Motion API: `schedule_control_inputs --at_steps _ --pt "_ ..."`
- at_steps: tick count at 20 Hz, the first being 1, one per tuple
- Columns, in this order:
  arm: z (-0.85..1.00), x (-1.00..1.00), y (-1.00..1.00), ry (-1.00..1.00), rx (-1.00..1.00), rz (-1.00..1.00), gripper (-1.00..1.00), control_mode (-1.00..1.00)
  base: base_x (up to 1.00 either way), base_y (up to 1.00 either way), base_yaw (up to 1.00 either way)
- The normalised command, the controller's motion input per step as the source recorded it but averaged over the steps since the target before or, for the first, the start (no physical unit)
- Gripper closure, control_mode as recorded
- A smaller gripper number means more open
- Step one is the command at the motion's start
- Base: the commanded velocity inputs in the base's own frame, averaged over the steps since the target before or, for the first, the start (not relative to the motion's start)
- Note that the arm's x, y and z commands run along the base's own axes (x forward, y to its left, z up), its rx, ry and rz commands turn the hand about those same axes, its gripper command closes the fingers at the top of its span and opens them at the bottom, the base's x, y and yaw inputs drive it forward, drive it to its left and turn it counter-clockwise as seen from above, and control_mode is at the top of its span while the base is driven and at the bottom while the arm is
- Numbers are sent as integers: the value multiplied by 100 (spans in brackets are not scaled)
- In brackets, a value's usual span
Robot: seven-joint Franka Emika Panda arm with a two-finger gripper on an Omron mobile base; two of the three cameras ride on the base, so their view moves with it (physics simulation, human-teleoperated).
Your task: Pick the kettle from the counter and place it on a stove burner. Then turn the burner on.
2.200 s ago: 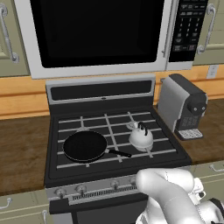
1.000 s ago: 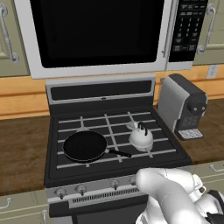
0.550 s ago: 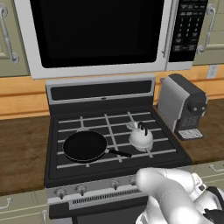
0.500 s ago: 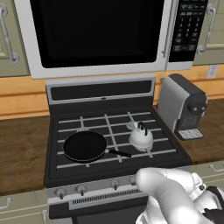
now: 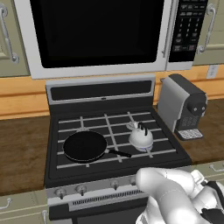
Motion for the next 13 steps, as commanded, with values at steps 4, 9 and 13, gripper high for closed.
schedule_control_inputs --at_steps 4,9,13 --pt "1 -11 0 -52 -36 63 100 -100 0 0 0" --pt "1 -31 0 -29 -17 31 100 -100 0 0 0" --pt "0 0 0 0 0 0 100 -100 0 0 0"
